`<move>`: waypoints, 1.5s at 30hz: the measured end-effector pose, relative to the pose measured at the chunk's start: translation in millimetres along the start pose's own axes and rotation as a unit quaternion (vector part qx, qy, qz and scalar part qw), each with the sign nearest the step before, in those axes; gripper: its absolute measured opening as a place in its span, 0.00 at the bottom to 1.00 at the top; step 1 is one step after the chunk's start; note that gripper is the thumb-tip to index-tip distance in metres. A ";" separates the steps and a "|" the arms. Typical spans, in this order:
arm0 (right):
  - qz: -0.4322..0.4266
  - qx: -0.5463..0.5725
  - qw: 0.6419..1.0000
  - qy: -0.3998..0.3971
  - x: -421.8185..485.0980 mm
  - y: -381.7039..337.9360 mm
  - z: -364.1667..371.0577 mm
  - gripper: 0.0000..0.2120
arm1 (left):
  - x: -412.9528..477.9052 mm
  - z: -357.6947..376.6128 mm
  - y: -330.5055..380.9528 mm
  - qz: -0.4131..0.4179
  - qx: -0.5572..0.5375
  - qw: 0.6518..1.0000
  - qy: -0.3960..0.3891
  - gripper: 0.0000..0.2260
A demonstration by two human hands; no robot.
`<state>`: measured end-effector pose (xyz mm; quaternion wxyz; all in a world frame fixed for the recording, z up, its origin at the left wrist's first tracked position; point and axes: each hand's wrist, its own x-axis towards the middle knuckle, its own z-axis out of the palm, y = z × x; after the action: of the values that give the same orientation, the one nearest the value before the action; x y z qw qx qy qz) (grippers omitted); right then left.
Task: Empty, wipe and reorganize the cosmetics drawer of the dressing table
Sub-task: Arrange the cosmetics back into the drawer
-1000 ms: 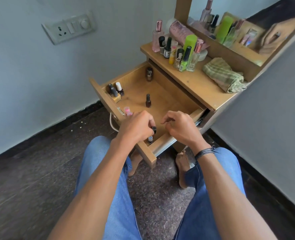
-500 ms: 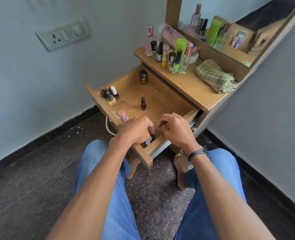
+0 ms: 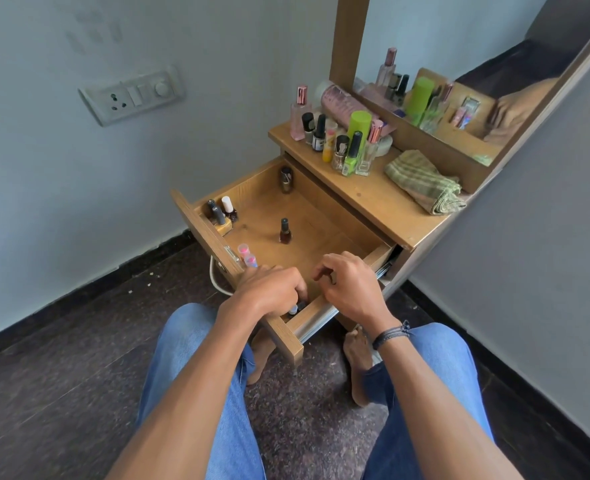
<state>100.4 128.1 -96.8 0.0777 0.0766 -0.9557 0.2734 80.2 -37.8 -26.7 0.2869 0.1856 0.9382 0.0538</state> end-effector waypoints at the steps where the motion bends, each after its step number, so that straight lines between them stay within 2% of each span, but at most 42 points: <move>1: -0.001 0.001 1.000 0.000 0.2 0.2 -0.3 0.09 | -0.3 0.2 0.3 0.000 0.003 1.000 -0.001 0.27; 4: -0.004 0.039 0.999 0.014 -0.1 -1.0 -4.9 0.10 | -0.9 0.4 0.7 -0.004 0.005 1.000 -0.003 0.27; 7: 0.003 0.119 0.987 0.109 6.3 -5.2 -24.8 0.11 | 0.9 0.8 0.3 -0.015 0.002 1.000 0.000 0.27; 11: 0.048 0.204 0.924 0.319 44.9 -8.1 -69.4 0.10 | 1.8 1.4 0.1 -0.015 -0.008 1.000 0.003 0.27; 13: 0.117 0.258 0.885 0.369 75.7 1.4 -87.8 0.12 | 1.3 1.1 -0.1 -0.014 -0.016 1.000 0.006 0.28; 16: 0.198 0.327 0.868 0.317 109.3 20.4 -100.8 0.22 | 1.9 0.7 -0.7 -0.015 -0.015 1.000 0.022 0.28; 19: 0.211 0.314 0.896 0.233 116.9 29.2 -95.3 0.27 | 3.5 3.0 -0.8 -0.016 -0.007 0.999 0.038 0.25; 21: 0.202 0.281 0.914 0.213 116.1 32.0 -89.6 0.28 | 5.4 4.2 -1.2 -0.016 -0.005 0.999 0.042 0.24; 27: 0.191 0.277 0.918 0.209 120.7 39.0 -89.8 0.28 | 8.8 3.6 1.2 -0.016 0.021 1.000 0.012 0.23; 37: 0.175 0.265 0.923 0.219 125.3 45.8 -86.1 0.18 | 11.6 7.8 -0.3 -0.008 0.026 1.000 0.010 0.23; 45: 0.193 0.247 0.916 0.250 122.0 44.9 -84.0 0.16 | 16.5 15.7 -7.0 -0.013 -0.061 0.993 0.100 0.19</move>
<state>-18.2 198.0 -26.1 0.2383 -0.1635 -0.8034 0.5206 74.1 -38.1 -49.7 0.2037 0.1492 0.9594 0.1259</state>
